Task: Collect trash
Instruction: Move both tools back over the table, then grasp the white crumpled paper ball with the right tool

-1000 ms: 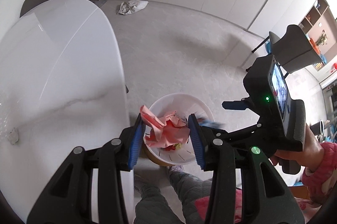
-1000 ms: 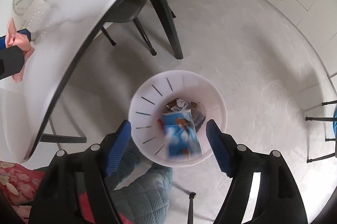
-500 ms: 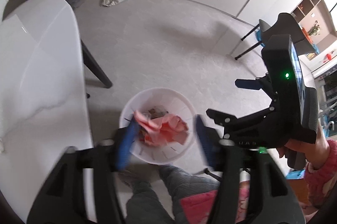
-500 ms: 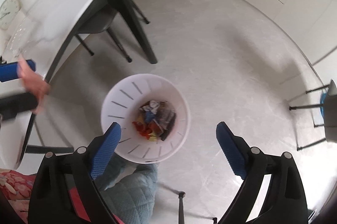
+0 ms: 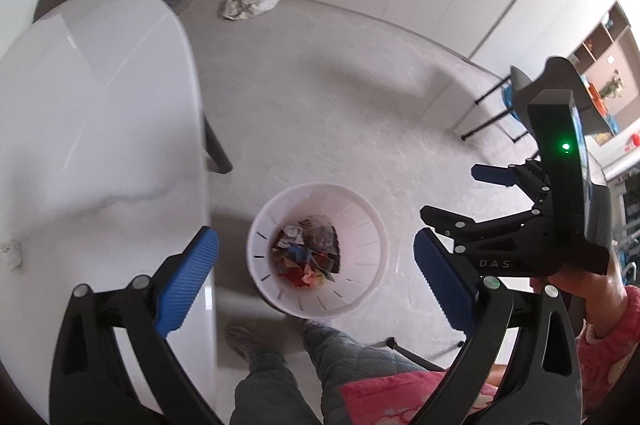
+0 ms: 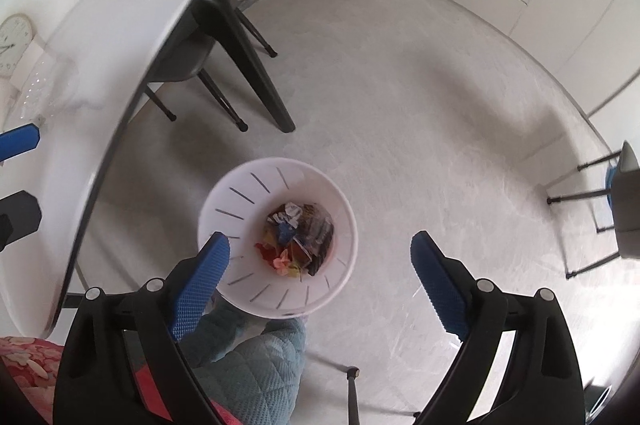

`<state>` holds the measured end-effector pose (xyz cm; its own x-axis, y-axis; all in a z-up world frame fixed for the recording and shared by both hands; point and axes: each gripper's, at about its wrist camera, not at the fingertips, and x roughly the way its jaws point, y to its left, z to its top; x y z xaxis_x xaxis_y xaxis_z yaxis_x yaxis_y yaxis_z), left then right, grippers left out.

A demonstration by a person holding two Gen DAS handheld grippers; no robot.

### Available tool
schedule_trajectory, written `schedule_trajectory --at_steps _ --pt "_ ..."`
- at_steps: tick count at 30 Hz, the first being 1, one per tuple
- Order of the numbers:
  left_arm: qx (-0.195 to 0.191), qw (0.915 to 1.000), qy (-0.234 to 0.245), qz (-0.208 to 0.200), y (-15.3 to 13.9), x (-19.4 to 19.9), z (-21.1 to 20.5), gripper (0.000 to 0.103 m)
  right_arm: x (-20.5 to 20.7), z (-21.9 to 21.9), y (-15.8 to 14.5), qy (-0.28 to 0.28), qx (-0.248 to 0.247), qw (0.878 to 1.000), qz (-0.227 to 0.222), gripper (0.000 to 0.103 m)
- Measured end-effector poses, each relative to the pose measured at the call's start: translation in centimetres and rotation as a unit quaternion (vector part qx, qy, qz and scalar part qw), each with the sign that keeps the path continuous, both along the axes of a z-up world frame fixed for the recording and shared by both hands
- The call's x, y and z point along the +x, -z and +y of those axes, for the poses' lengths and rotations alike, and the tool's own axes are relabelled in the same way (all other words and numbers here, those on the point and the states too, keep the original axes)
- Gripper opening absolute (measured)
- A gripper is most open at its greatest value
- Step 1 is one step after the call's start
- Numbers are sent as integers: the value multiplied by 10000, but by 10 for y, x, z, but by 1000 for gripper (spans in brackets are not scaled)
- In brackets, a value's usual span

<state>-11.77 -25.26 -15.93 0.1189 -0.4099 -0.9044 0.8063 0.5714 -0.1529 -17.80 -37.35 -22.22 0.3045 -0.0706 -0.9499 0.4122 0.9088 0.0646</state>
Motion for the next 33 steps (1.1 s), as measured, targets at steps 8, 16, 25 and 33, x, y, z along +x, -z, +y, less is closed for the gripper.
schedule_trajectory --at_steps 8,16,25,33 --pt "-56 9943 -1024 -282 -16 50 75 95 71 56 -31 -726 -100 9966 -388 98" --pt "78 9682 -2445 -518 -20 115 196 95 170 152 -45 -1961 39 9786 -631 98" --pt "10 9384 -3438 -354 -18 185 312 95 264 278 -38 -3293 382 9412 -650 98" --pt "6 9251 -3787 -263 -11 216 379 95 322 363 -17 -3942 405 9163 -583 93"
